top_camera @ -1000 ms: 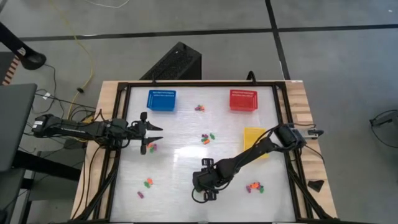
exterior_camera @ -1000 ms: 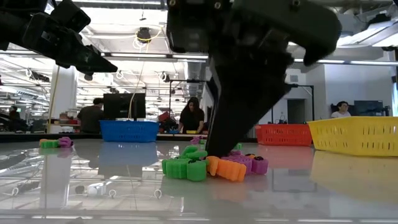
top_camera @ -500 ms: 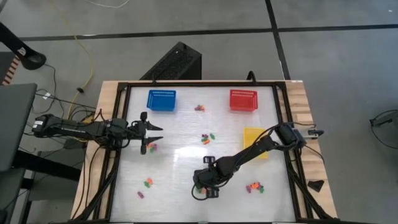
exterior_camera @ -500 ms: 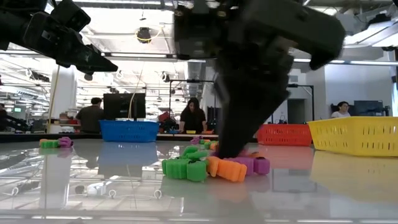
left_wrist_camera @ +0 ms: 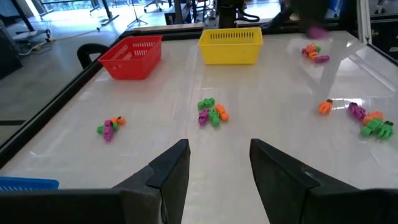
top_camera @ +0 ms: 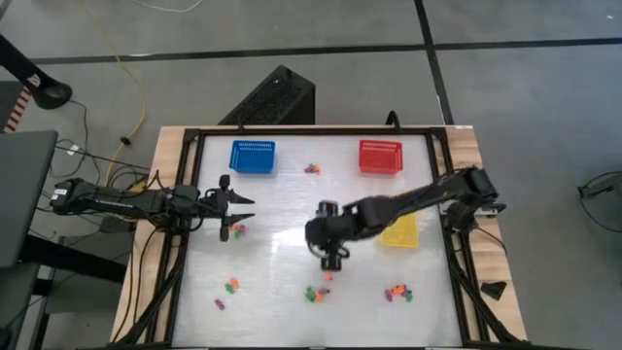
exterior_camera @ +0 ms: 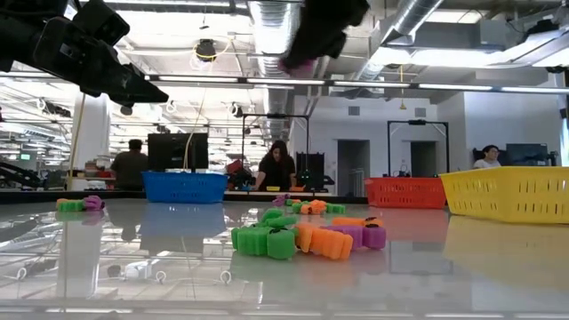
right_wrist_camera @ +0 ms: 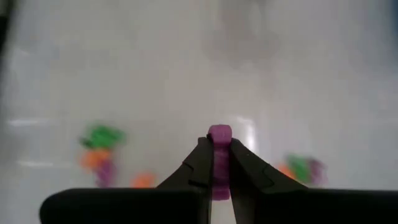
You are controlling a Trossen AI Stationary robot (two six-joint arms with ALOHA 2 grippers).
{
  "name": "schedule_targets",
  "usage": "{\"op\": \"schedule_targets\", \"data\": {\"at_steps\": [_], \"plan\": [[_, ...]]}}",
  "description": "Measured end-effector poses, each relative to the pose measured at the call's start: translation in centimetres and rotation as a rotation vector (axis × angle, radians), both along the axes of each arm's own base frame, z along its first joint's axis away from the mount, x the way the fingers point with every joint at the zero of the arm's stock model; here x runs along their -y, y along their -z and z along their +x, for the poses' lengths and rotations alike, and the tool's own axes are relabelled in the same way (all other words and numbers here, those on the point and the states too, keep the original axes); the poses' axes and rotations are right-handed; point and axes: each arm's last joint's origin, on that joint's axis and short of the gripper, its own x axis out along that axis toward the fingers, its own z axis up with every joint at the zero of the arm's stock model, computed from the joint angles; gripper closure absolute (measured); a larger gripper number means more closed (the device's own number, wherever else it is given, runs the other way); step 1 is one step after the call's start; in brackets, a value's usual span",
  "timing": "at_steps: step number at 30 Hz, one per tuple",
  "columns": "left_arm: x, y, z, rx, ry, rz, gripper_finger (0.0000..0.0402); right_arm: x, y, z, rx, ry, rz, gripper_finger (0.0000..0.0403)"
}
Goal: Sort Halloween decoration
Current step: Put the purple skeleton toy into the red bin
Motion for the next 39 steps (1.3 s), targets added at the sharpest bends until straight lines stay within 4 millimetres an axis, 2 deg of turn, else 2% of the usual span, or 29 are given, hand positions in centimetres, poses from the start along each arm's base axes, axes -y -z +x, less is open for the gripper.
{"op": "schedule_targets", "data": {"at_steps": [4,6,13,20,25,29,35,39], "plan": [[0.0,0.1,0.0,-0.004,-0.002,-0.009,0.0242,3.3,-2.1,-3.0,-0.025,0.07,-0.066,0.0345],[0.0,0.2,0.0,-0.015,-0.003,-0.016,0.0242,5.2,-2.1,-4.9,-0.033,0.124,-0.063,0.0345],[0.0,0.4,-0.1,-0.034,-0.011,-0.052,0.0242,12.5,0.6,-11.3,-0.026,0.483,-0.028,0.0344],[0.0,0.3,-0.1,-0.025,-0.014,-0.06,0.0242,19.9,3.0,-15.1,-0.041,0.799,-0.039,0.0344],[0.0,0.1,0.0,0.002,-0.017,-0.084,0.0242,24.6,4.7,-16.0,-0.071,0.863,-0.005,0.0339],[0.0,0.0,0.0,0.01,-0.021,-0.103,0.0242,26.8,6.4,-16.2,-0.109,0.89,0.069,0.0326],[0.0,0.0,0.0,0.011,-0.023,-0.113,0.0242,27.8,8.2,-16.1,-0.178,0.92,0.092,0.0295],[0.0,0.0,0.0,0.009,-0.023,-0.112,0.0242,27.7,8.3,-16.0,-0.181,0.917,0.093,0.0271]]}}
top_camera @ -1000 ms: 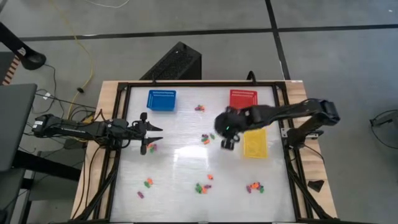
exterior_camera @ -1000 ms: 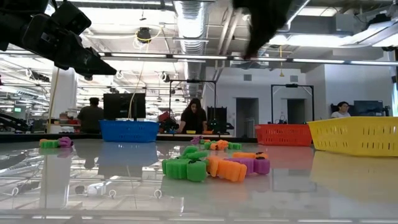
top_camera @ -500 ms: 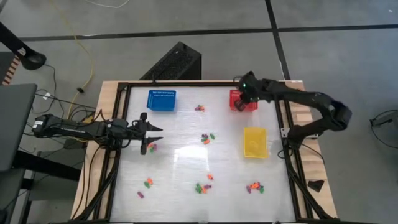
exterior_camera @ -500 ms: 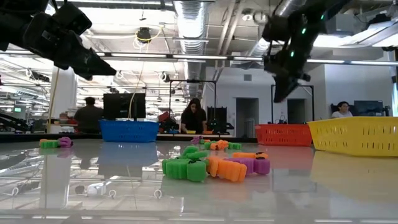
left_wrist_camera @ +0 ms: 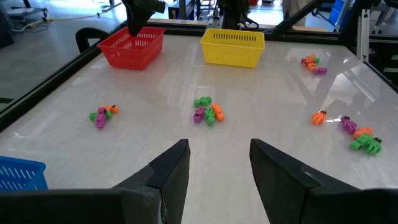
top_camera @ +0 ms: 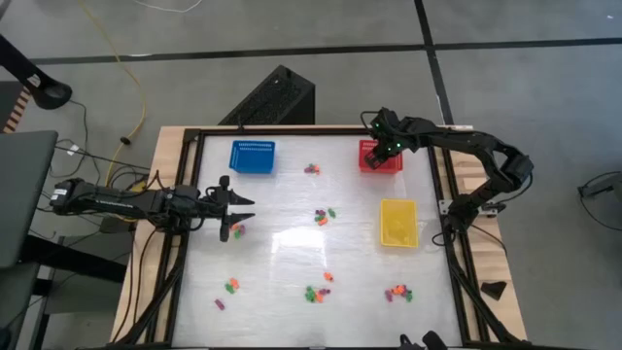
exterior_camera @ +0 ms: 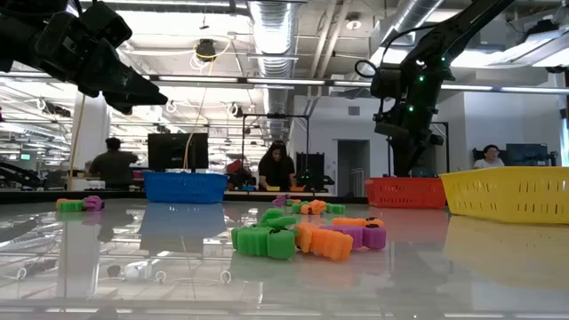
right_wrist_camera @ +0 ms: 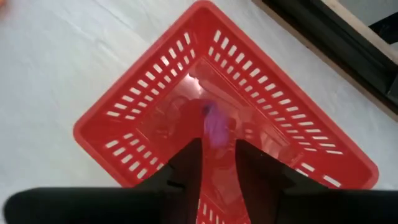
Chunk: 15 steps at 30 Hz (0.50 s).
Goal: Sort Halloween decoration
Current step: Put the purple skeleton toy into the red bin, then put the orange skeleton toy into the blue bin
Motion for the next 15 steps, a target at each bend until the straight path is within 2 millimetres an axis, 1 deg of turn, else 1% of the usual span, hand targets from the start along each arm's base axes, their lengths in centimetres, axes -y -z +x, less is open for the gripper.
{"op": "schedule_targets", "data": {"at_steps": [4,9,12,15], "plan": [[0.0,0.0,0.0,-0.003,0.001,0.002,0.0242,-0.3,-0.5,0.0,0.006,-0.004,-0.004,0.0242],[0.0,0.2,0.0,-0.018,0.003,0.015,0.0242,-0.8,-2.2,0.3,0.033,-0.019,0.014,0.0215],[0.0,0.2,0.0,-0.018,0.003,0.016,0.0242,-1.8,-3.7,1.0,0.106,-0.052,0.034,0.0209],[0.0,0.2,0.0,-0.018,0.003,0.016,0.0242,-3.8,-5.0,2.3,0.18,-0.115,0.056,0.0212]]}}
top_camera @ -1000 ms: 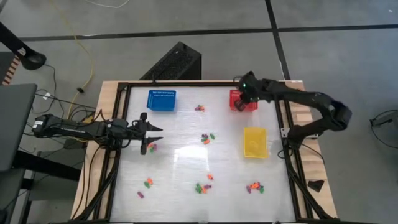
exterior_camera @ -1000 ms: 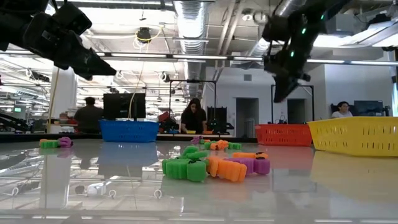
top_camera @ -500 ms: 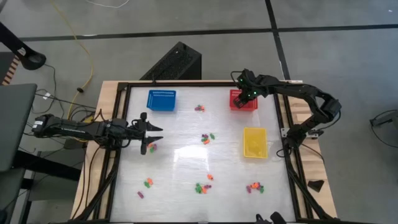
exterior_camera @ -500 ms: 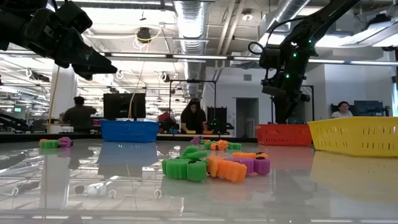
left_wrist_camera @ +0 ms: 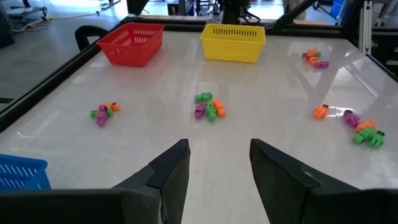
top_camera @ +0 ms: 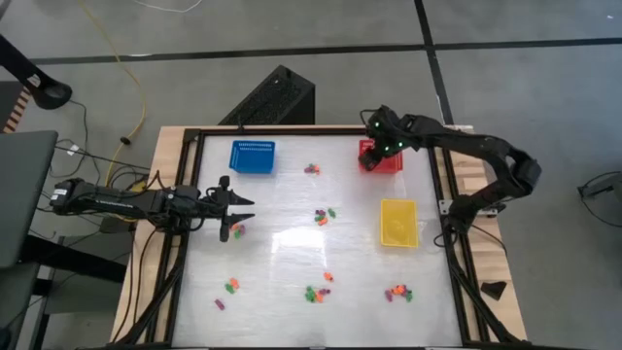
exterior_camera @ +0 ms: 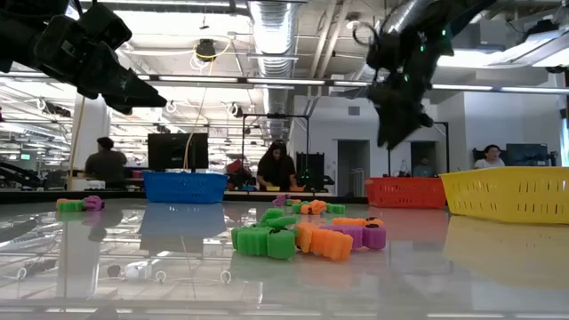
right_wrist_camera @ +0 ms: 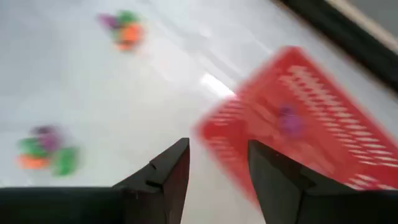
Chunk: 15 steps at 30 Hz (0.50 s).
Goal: Sort Halloween decoration
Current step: Put the orange skeleton toy into the blue bin
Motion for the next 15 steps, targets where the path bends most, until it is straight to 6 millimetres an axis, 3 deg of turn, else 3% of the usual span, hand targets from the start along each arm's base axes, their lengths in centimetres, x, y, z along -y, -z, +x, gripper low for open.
{"op": "schedule_targets", "data": {"at_steps": [7,11,15], "plan": [[0.0,0.0,0.0,0.003,0.0,0.0,0.0242,-7.5,-1.6,3.5,0.127,-0.168,0.047,0.0225],[0.0,-0.1,0.0,0.008,0.0,0.0,0.0242,-12.5,-1.5,5.5,0.197,-0.263,0.108,0.023],[0.0,-0.1,0.0,0.014,-0.001,-0.013,0.0242,-18.0,-1.2,6.2,0.216,-0.333,0.208,0.0234]]}}
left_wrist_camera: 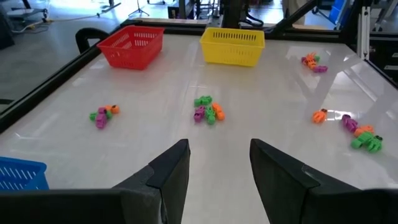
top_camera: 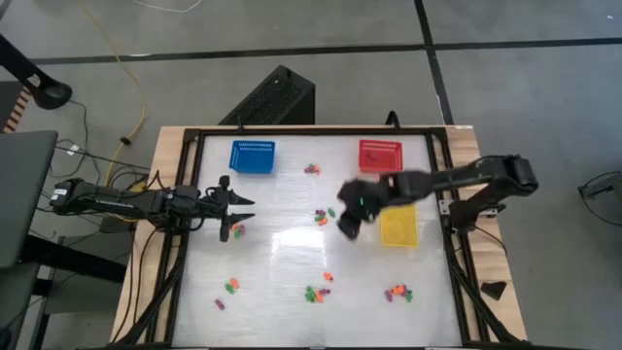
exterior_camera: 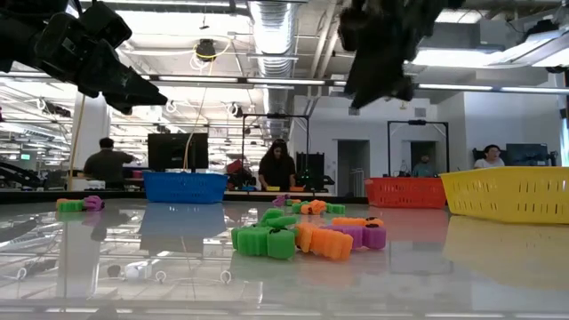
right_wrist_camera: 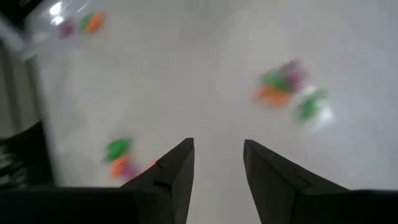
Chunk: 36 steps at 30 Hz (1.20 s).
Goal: Sort Halloween decoration
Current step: Put the orange skeleton toy into the blue bin
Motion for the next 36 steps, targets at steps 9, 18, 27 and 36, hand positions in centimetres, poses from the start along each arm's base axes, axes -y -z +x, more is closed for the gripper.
{"op": "schedule_targets", "data": {"at_steps": [9,18,27,36], "plan": [[0.0,-0.1,0.0,0.004,0.011,0.018,0.0242,-10.3,0.7,-2.6,-0.113,0.092,0.259,0.0248],[0.0,-0.6,0.1,0.051,0.021,0.078,0.0242,-15.5,4.4,-6.0,-0.421,0.287,0.271,0.0266],[0.0,-0.8,0.1,0.076,0.025,0.114,0.0242,-16.5,6.5,-6.6,-0.627,0.358,0.296,0.0268],[0.0,-1.0,0.2,0.093,0.024,0.113,0.0242,-16.3,8.2,-7.0,-0.755,0.366,0.189,0.0268]]}}
